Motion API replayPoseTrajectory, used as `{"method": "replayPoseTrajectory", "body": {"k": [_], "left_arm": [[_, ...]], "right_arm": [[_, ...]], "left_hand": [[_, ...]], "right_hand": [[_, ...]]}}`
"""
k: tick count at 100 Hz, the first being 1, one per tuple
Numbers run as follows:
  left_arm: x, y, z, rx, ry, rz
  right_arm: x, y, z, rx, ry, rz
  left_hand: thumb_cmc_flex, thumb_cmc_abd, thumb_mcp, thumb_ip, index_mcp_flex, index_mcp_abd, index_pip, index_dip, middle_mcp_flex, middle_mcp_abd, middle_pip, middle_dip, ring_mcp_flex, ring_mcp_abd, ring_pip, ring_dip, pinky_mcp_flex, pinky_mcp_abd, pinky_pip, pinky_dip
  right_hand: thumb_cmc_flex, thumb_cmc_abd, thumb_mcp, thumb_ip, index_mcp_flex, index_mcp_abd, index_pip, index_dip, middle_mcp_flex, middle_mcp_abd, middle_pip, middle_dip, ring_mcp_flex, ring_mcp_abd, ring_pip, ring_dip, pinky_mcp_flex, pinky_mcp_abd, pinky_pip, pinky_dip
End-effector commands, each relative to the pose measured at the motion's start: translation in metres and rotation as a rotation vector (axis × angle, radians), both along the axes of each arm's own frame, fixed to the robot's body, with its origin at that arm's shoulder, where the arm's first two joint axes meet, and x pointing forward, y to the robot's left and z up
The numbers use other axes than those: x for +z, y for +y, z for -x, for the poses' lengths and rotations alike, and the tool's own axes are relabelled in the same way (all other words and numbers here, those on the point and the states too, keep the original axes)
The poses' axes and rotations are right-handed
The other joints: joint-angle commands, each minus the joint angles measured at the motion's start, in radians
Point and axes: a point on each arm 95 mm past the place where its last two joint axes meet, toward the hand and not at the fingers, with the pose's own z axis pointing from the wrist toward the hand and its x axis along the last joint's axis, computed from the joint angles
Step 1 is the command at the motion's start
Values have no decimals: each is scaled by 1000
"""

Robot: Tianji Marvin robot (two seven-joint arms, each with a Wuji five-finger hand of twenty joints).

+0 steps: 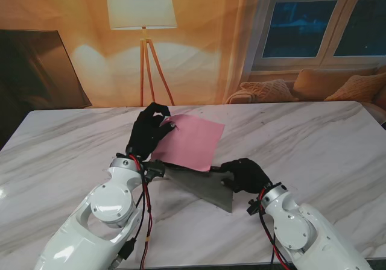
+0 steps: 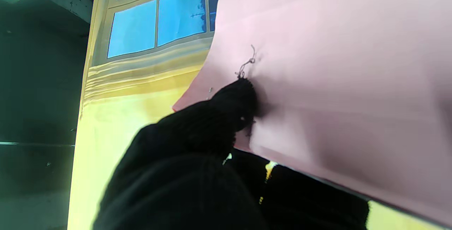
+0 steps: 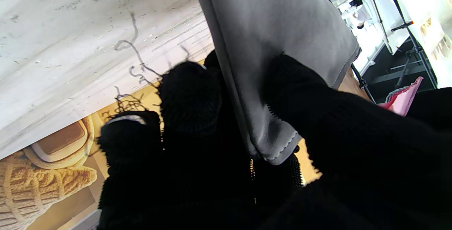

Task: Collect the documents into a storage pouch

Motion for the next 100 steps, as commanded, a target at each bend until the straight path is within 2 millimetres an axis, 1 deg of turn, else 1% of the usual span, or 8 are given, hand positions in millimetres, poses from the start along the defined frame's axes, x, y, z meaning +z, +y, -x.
{"method": "replayPoseTrajectory", "body": {"k": [1,17,34,38,43,67,90,100], "left_arm": [[-6,-5,0,-11,3,-7],[-14,-3,-4,-8,5,-60],[-12,-1,-10,0,3,-44],[-10,-1,-11,3,-6,-47],[-9,0,-13,7,-14,-51],[-4,3,-23,11,-17,-49],[-11,0,-30,-4,9,-48],[-14,-2,-32,-10,17,-51]], "right_arm": [[-3,2,0,11,4,9],[-4,2,0,9,7,1],[-4,3,0,15,6,2],[-4,3,0,16,5,3],[-4,3,0,18,4,3],[-5,3,0,30,1,6],[-5,3,0,31,-7,4],[-5,3,0,33,-10,5]], "left_hand": [[71,37,61,3,34,-64,24,19,24,-122,49,24,13,35,-4,0,-53,-173,-42,-10],[55,25,93,-2,49,-86,33,18,37,-152,43,6,17,13,-61,-25,-101,-166,-88,-36],[52,32,105,-4,54,-94,38,19,36,-156,45,1,14,6,-83,-29,-143,-162,-121,-58],[50,30,110,-5,57,-101,42,22,37,-162,48,-1,19,0,-92,-29,-147,-165,-132,-81],[47,32,121,-8,57,-106,44,26,37,-168,54,-7,23,-7,-107,-24,-160,-167,-131,-143],[47,35,122,-6,61,-111,49,27,39,-171,62,-8,23,-11,-116,-20,-171,-173,-144,-191],[47,37,128,-6,67,-118,52,27,40,-173,62,-9,21,-14,-126,-17,-199,-176,-164,-231],[41,31,135,-11,70,-123,53,26,43,-180,59,-14,24,-20,-139,-14,-235,-168,-174,-296]], "right_hand": [[58,103,19,65,105,-80,134,79,1,22,25,4,-14,-58,24,-1,0,-22,33,1],[53,100,27,63,104,-77,135,79,0,25,26,2,-16,-55,22,-2,-4,-22,30,-1],[54,101,29,62,104,-77,134,79,-1,24,27,0,-15,-55,22,-3,-4,-23,30,-1],[55,101,29,62,104,-77,134,79,-1,24,27,0,-15,-55,22,-3,-4,-23,30,-1],[57,101,29,62,106,-76,136,81,-1,25,27,0,-15,-55,22,-3,-5,-22,29,-1],[60,102,27,62,110,-75,137,86,-1,26,27,0,-17,-53,21,-4,-7,-21,28,-1],[59,102,27,62,110,-76,135,88,-1,26,27,0,-17,-53,21,-5,-7,-21,28,-1],[58,101,27,62,110,-76,134,89,0,24,27,0,-17,-53,21,-5,-7,-21,28,-1]]}}
